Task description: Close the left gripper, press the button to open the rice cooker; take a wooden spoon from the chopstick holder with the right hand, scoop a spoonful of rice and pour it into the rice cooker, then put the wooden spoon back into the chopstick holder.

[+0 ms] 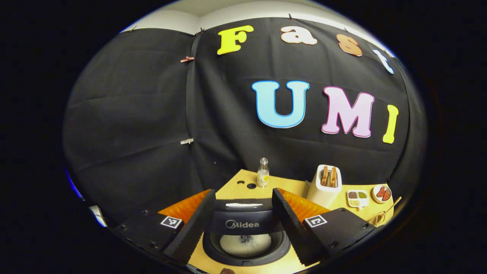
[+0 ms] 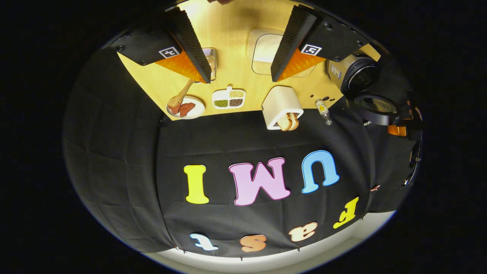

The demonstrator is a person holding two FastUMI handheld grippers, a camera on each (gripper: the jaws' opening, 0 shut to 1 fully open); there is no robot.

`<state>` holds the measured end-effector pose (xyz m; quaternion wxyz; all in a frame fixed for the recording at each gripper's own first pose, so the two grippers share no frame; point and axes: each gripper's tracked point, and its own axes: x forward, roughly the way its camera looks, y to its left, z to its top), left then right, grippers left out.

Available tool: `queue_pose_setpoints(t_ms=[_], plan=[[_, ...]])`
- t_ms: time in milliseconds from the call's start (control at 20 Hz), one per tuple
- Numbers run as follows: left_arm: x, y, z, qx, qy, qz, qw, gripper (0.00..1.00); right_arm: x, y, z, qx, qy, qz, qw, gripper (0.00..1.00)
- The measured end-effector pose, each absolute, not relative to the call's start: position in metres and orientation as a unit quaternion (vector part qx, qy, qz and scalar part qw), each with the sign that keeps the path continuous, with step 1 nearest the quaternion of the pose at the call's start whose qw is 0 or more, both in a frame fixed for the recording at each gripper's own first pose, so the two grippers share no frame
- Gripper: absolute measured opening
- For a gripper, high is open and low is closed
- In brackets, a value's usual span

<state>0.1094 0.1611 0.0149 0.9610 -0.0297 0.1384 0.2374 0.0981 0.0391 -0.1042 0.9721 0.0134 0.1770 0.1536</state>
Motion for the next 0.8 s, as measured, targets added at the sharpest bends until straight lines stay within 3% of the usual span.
queue_pose_setpoints(t_ms=[250, 800], plan=[[0.083, 0.140, -0.046, -0.040, 0.193, 0.230, 0.953, 1.00, 0.096, 0.034, -0.115, 0.014, 0.187, 0.163, 0.968, 0.99], [0.064, 0.126, -0.128, -0.046, 0.204, 0.225, 0.952, 1.00, 0.090, 0.011, -0.133, 0.018, 0.218, 0.166, 0.962, 0.99]])
